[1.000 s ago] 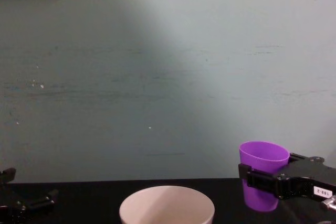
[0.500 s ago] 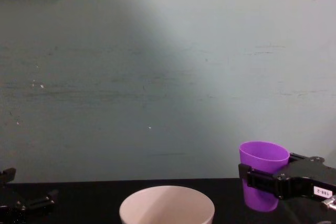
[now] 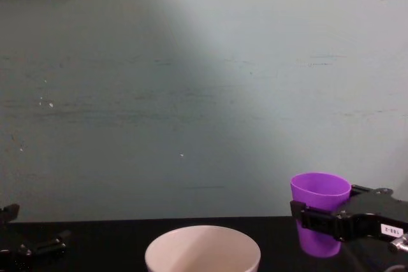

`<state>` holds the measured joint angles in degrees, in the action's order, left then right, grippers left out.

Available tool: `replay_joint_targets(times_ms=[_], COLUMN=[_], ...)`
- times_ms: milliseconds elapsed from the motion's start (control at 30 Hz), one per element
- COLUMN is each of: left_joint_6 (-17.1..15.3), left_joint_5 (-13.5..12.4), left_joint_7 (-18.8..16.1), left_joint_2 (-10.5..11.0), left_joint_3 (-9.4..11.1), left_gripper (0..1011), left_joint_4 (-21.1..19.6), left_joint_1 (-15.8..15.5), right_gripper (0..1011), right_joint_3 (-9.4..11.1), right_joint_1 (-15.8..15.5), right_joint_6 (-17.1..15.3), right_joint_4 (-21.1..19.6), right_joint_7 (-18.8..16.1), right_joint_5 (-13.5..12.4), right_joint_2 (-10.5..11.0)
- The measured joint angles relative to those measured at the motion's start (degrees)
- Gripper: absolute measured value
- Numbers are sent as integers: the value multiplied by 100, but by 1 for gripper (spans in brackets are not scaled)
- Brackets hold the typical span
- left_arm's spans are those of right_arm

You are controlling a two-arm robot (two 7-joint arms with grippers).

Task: Pick up the cup and pour the mung beans from the cup into the bowl.

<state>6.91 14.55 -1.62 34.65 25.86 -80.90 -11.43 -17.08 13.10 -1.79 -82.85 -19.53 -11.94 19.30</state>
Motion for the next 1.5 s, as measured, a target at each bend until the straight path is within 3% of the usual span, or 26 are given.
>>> replay_joint_targets(times_ms=[233, 300, 800, 967, 1000, 1133, 1200, 1367, 1500], left_joint_6=[0, 0, 0, 0, 0, 0, 0, 0, 0], left_joint_5=[0, 0, 0, 0, 0, 0, 0, 0, 0], left_joint_7=[0, 0, 0, 0, 0, 0, 0, 0, 0], left_joint_2=[0, 0, 0, 0, 0, 0, 0, 0, 0], left_joint_3=[0, 0, 0, 0, 0, 0, 0, 0, 0], left_gripper=[1000, 1000, 1000, 1000, 1000, 1000, 1000, 1000, 1000], left_joint_4=[0, 0, 0, 0, 0, 0, 0, 0, 0], left_joint_1=[0, 0, 0, 0, 0, 0, 0, 0, 0], right_gripper=[724, 726, 726, 724, 724, 724, 724, 726, 724], right_joint_3=[-200, -344, -1037, -1245, -1245, -1476, -1515, -1902, -2125], right_joint_1=[171, 279, 696, 800, 800, 923, 945, 1117, 1215], right_joint_6=[-359, -514, -1091, -1252, -1252, -1366, -1387, -1586, -1666], right_joint_4=[-225, -341, -642, -737, -737, -739, -735, -697, -683], right_joint_7=[60, 79, 247, 285, 285, 304, 306, 315, 318], right_joint_5=[457, 750, 2271, 2755, 2755, 3212, 3288, 3987, 4388], right_joint_2=[166, 236, 357, 362, 362, 324, 320, 295, 273])
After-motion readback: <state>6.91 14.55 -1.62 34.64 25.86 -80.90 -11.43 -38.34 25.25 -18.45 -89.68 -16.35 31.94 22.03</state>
